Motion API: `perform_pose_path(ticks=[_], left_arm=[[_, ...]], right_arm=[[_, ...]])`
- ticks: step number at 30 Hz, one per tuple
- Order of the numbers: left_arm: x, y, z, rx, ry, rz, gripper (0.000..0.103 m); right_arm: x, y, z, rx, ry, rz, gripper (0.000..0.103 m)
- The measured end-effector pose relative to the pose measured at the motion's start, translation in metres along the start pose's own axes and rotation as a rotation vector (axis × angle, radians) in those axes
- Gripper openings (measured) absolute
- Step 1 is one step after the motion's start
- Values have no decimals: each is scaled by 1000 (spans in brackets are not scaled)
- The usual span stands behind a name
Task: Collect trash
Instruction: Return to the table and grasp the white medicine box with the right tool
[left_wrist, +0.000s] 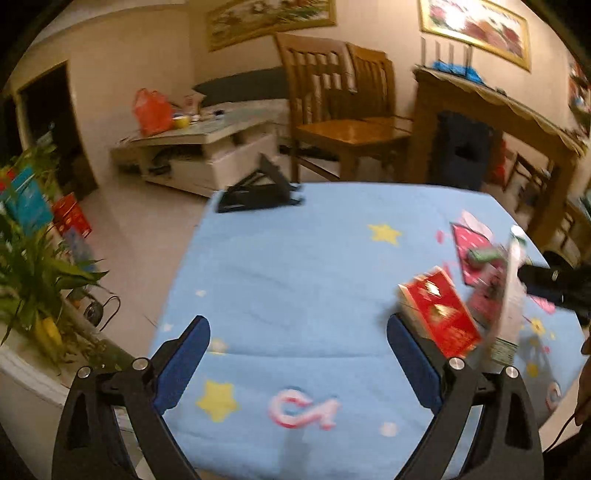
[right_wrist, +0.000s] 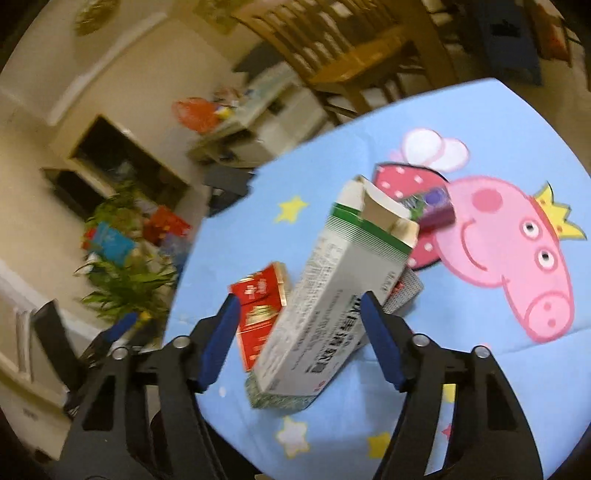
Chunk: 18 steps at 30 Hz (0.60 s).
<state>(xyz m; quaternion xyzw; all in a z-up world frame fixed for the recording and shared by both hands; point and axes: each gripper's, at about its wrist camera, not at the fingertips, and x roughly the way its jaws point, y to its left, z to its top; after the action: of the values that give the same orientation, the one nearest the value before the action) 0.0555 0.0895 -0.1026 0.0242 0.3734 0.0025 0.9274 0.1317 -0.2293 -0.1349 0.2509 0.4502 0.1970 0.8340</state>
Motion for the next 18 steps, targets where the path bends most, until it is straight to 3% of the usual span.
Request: perform_pose_path(ticks=[3, 5, 6, 9, 12, 15, 17, 18], left_arm=[[4, 21, -3, -52, 10, -20, 93], [8, 26, -4, -66, 23, -37, 93], [9, 28, -5, -70, 28, -46, 93], [11, 30, -6, -76, 31, -61, 93], [8, 30, -7, -87, 23, -68, 93], [7, 36, -8, -89, 20, -67, 93], [9, 39, -8, -96, 24, -70, 93], [9, 40, -8, -102, 27, -74, 93]], right_arm=[[14, 2, -3, 14, 15, -94, 66], [32, 10, -9, 7, 57, -67, 57], [41, 19, -11, -20, 68, -61, 49], [53, 54, -9, -166, 39, -156, 45], [68, 71, -3, -251, 70, -222, 22], [69, 83, -7, -338, 102, -288, 22], [60, 94, -11, -374, 87, -311, 29], [58, 99, -15, -395, 82, -323, 49]])
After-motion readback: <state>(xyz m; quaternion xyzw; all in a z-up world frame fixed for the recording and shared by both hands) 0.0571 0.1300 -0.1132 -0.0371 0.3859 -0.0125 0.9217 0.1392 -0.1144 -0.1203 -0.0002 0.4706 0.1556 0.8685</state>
